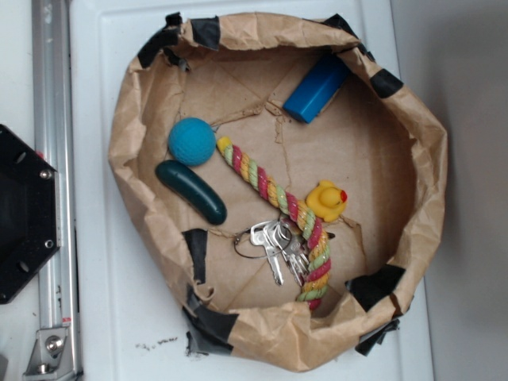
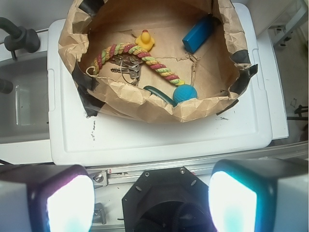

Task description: Grab the blue block.

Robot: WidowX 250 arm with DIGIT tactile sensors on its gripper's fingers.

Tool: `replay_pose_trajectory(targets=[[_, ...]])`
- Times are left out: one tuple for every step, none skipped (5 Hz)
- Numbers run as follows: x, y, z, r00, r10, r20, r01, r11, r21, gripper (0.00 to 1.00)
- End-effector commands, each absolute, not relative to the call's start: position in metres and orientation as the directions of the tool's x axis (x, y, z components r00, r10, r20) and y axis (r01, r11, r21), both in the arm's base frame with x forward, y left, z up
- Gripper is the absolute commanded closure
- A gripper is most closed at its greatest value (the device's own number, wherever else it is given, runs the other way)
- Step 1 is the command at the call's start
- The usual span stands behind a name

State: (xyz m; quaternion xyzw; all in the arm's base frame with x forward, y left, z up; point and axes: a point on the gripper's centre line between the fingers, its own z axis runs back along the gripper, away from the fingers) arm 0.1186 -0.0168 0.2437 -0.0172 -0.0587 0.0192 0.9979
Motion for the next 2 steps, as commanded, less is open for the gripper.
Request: replay_pose_trajectory(targets=[[0.119, -0.017, 0.244, 0.992, 0.040, 0.117, -0.036, 0.999, -0.037, 0.00], [0.169, 0.001, 0.194, 0.940, 0.278, 0.200, -0.281, 0.959, -0.013, 0.00]])
